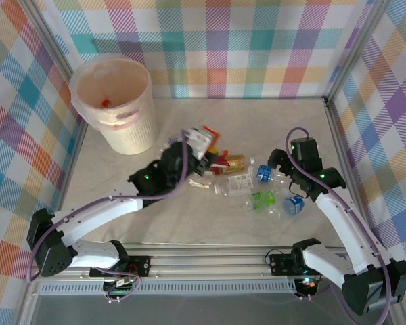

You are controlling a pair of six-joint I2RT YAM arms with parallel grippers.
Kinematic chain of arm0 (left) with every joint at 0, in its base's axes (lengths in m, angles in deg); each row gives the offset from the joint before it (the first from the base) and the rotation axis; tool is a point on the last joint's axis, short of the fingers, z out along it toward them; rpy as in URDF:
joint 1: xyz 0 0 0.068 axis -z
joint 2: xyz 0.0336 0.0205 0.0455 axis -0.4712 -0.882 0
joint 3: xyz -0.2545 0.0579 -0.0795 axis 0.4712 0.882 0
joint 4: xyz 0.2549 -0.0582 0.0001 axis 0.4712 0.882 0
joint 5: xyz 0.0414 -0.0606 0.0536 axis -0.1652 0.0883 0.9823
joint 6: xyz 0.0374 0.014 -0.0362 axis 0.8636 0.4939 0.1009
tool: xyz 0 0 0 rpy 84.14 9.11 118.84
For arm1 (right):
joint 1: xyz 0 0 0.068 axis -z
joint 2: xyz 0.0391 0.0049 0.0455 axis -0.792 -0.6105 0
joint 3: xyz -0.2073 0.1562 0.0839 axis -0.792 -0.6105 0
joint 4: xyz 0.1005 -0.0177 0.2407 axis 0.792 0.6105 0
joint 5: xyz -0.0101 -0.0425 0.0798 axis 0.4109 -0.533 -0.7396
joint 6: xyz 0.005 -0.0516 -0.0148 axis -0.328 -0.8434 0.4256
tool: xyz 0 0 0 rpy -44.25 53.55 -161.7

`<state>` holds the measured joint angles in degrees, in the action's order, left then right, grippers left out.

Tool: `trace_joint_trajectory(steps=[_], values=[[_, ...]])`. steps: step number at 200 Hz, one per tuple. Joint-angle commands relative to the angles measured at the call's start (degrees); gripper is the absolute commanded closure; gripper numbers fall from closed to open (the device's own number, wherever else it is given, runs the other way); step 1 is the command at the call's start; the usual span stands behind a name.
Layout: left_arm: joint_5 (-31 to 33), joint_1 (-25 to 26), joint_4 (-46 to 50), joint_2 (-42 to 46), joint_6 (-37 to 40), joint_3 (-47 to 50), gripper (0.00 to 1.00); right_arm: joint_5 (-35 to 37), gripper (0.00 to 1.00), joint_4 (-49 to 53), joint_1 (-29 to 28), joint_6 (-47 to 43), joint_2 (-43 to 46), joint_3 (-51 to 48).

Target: Put the plastic bottles in the bin

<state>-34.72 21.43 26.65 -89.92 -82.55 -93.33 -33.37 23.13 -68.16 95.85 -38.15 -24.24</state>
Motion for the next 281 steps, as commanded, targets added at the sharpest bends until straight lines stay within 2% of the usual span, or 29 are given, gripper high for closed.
trace_joint_trajectory(steps=[1,55,84,111,176,213,246,281], values=[[3.1,-6.92,0.75,2.46,-6.94,-4.08,0.68,1.66,0.0,2.46,-0.11,-1.71,-0.05,1.86],[-0.08,-24.2,4.0,-0.92,-10.8,-14.97,0.7,0.43,0.0,1.94,-0.09,-2.43,-0.09,1.78],[-3.61,-32.63,8.33,-6.5,-12.53,-23.97,0.69,-0.53,0.0,1.82,-0.04,-2.65,-0.79,2.38],[-6.83,-38.29,12.69,-13.31,-13.64,-32.8,0.7,-0.8,0.0,1.91,-0.08,-2.49,-1.06,2.75],[-9.64,-46.21,23.09,-27.74,-14.08,-50.96,0.7,-2.99,0.0,1.81,-0.06,-3.18,-1.4,2.99],[-11.67,-49.43,27.07,-34.81,-13.84,-58.11,0.7,-1.11,0.0,4.88,-0.06,-1.9,-3.68,5.26],[-11.88,-50.57,28.98,-39.83,-12.03,-62.36,0.69,-1.07,0.0,9.62,1.38,0.84,-6.11,7.22],[-11.17,-50.64,29.44,-43.38,-9.46,-64.4,0.69,-1.68,0.0,14.68,6.07,4.13,-6.12,6.42]])
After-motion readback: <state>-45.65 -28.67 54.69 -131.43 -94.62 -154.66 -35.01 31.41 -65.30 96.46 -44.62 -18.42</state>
